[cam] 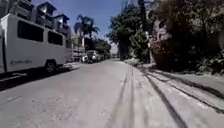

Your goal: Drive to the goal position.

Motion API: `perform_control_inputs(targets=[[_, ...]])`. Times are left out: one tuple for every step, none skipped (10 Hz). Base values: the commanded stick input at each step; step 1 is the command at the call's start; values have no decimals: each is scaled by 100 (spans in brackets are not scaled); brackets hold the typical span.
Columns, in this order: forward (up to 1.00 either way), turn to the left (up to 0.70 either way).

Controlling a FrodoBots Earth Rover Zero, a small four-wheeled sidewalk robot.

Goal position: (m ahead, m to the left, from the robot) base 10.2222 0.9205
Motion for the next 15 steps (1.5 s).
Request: perform_control_inputs(targets=[[85,2],[85,-9],[85,-28],[85,-23],[85,-7],[85,1],[85,2],[85,2],[94,2],[100,2],[100,2],[100,2],[100,2],[100,2],[100,2]])
